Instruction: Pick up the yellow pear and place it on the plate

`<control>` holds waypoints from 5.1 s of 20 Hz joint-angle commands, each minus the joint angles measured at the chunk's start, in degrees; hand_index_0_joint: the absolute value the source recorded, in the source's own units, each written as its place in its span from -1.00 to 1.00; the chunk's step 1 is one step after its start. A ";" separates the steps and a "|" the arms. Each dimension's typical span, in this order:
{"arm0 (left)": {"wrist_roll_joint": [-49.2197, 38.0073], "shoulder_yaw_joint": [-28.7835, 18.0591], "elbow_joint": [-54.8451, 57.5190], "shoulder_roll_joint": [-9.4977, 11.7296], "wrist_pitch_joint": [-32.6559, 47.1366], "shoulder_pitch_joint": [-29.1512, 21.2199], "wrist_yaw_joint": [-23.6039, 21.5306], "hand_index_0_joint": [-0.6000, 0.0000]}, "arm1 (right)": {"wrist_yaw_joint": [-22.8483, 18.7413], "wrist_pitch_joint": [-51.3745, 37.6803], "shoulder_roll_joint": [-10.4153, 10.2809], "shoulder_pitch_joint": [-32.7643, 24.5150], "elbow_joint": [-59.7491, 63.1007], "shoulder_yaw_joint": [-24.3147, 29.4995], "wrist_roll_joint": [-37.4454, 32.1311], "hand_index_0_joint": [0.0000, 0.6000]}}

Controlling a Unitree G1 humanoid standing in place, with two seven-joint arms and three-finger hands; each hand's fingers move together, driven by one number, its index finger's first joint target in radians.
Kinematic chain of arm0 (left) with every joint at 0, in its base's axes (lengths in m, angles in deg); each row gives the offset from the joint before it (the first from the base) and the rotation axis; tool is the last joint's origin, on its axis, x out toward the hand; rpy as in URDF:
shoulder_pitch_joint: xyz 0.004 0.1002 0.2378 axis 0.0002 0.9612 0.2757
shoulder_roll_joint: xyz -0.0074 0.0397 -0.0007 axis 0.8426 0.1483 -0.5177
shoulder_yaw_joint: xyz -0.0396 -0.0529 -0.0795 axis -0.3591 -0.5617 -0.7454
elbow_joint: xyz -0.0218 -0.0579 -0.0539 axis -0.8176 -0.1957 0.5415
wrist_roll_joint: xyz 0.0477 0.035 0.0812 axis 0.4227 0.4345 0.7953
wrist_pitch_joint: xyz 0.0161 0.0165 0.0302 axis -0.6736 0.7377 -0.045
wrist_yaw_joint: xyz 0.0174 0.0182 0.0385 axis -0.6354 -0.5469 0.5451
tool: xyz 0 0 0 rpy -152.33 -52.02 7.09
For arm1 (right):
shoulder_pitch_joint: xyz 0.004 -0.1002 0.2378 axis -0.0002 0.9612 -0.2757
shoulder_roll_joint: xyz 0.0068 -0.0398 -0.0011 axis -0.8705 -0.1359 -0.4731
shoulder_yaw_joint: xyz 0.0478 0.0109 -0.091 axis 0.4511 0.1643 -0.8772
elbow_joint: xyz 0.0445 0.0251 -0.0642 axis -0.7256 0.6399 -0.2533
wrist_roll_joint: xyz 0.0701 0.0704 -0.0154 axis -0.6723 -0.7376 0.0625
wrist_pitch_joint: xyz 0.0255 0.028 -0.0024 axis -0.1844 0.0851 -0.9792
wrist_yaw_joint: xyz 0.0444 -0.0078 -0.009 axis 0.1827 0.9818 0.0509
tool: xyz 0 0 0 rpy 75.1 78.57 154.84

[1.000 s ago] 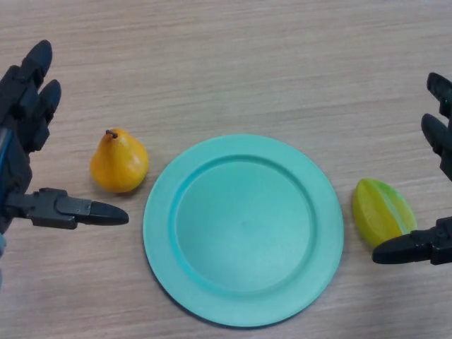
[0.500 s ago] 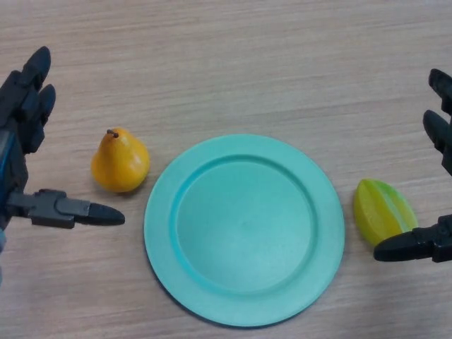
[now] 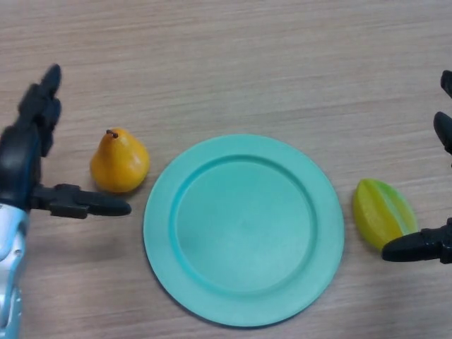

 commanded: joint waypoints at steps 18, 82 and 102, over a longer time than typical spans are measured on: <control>3.20 3.33 -31.48 -2.17 25.51 -19.02 -4.56 1.00 | -1.02 -11.07 2.61 -1.54 -1.17 6.83 -2.38 -1.00; -1.33 16.19 21.27 -8.97 -12.33 -1.25 1.61 1.00 | -1.09 -8.82 2.10 -0.67 -4.68 7.07 2.08 -1.00; -12.74 -8.59 44.41 -0.07 -16.78 11.39 9.33 1.00 | 0.40 -8.16 2.47 -2.84 -4.44 2.94 2.46 -1.00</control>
